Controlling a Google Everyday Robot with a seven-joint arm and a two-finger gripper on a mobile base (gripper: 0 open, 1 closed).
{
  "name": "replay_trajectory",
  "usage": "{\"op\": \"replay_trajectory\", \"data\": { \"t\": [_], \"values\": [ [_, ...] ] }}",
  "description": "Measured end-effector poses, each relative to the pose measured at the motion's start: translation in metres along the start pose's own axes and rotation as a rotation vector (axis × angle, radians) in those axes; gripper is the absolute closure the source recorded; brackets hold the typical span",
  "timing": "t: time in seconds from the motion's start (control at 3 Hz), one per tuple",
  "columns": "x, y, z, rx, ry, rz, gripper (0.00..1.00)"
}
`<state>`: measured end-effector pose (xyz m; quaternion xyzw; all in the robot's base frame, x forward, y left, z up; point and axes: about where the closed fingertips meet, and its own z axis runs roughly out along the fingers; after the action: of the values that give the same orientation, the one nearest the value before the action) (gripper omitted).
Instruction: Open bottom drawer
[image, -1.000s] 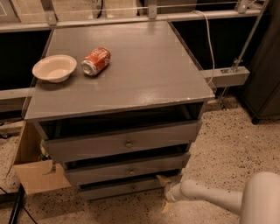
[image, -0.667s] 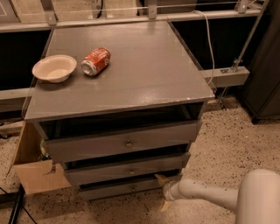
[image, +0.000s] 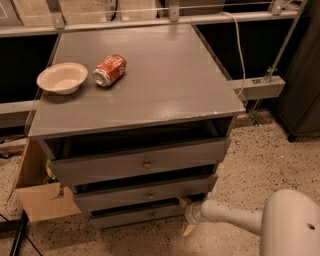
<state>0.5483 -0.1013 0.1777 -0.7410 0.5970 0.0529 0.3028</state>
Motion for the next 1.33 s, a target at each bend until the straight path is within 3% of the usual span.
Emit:
{"op": "replay_trajectory", "data": {
  "t": [1.0,1.33],
  "values": [
    [0.031,-0.005,0.014,-0.026,0.058,0.056,0.00],
    [0.038,-0.005,0.018,-0.076,0.082,0.102,0.00]
  ]
}}
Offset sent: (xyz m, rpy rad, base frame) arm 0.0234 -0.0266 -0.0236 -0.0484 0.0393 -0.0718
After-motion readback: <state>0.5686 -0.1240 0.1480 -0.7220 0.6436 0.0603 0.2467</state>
